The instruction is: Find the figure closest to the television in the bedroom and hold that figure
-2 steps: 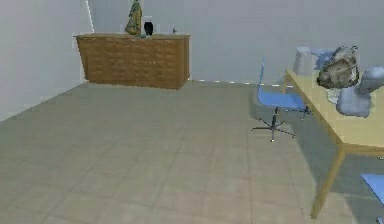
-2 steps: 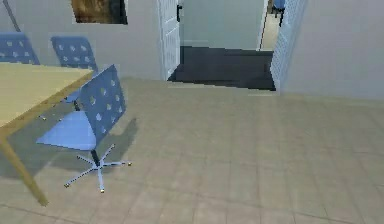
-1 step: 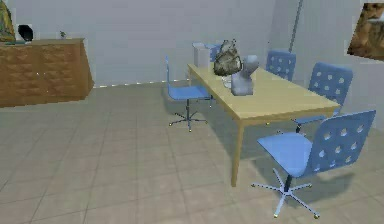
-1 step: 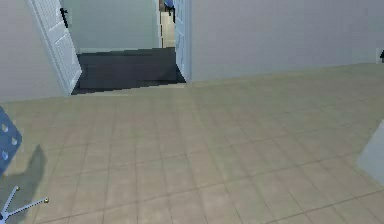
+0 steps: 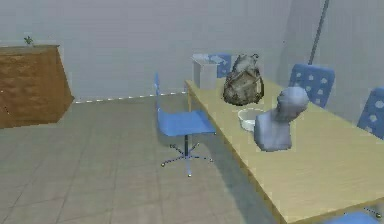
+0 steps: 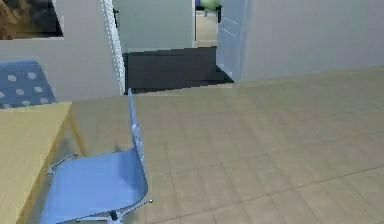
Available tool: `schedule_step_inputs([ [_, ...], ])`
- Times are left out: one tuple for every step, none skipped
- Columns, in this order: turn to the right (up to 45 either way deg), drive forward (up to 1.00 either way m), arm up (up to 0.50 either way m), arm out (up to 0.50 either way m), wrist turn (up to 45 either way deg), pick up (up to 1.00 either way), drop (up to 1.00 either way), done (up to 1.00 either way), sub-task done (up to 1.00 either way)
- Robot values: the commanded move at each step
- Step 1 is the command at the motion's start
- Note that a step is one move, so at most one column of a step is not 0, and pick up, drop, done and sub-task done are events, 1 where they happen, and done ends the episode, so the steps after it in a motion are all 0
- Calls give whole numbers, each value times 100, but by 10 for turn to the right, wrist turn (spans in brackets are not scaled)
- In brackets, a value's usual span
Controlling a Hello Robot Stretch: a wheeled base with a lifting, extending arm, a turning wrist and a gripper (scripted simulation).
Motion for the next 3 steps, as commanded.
schedule_step_inputs([
  [-450,0,0,0,0,0,0,0,0],
  [-180,0,0,0,0,0,0,0,0],
  [450,0,0,0,0,0,0,0,0],
])
